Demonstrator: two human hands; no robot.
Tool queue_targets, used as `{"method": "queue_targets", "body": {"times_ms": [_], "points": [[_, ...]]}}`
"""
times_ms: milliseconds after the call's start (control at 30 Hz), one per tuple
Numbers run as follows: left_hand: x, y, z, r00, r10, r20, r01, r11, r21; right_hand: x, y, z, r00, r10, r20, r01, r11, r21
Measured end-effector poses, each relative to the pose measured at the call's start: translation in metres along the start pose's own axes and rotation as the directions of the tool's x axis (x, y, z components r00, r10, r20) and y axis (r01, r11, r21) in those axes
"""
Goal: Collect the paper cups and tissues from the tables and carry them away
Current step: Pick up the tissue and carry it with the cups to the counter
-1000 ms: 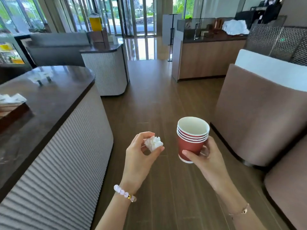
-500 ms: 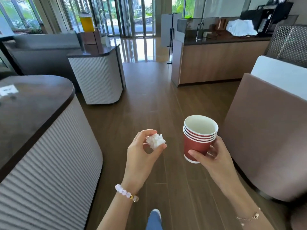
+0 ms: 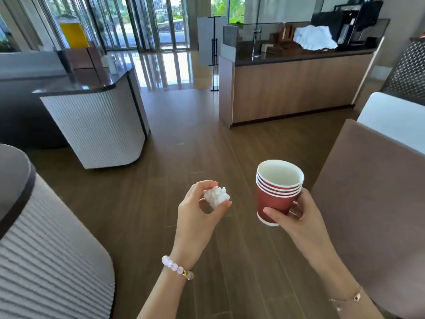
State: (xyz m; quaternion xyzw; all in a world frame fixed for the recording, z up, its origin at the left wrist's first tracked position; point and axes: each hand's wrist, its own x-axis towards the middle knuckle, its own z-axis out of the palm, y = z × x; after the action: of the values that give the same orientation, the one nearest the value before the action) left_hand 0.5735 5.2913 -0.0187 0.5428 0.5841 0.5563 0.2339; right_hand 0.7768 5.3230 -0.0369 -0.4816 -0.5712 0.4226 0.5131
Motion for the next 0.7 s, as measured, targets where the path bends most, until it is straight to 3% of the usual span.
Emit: {"method": "queue_targets", "body": {"times_ms": [433, 700], "points": [[0.256, -0.069, 0.112, 0.999, -0.027, 0.03, 0.026, 1.0, 0.014, 0.287, 0.065, 0.018, 0.999, 0.037, 0.027, -0.038, 0.998, 0.058], [0.403, -0.089, 0.198, 0.996, 0.006, 0.085, -0.005, 1.0, -0.011, 0.442, 0.083, -0.006, 0.998, 0.037, -0.049, -0.035, 0.999, 0.039]]}}
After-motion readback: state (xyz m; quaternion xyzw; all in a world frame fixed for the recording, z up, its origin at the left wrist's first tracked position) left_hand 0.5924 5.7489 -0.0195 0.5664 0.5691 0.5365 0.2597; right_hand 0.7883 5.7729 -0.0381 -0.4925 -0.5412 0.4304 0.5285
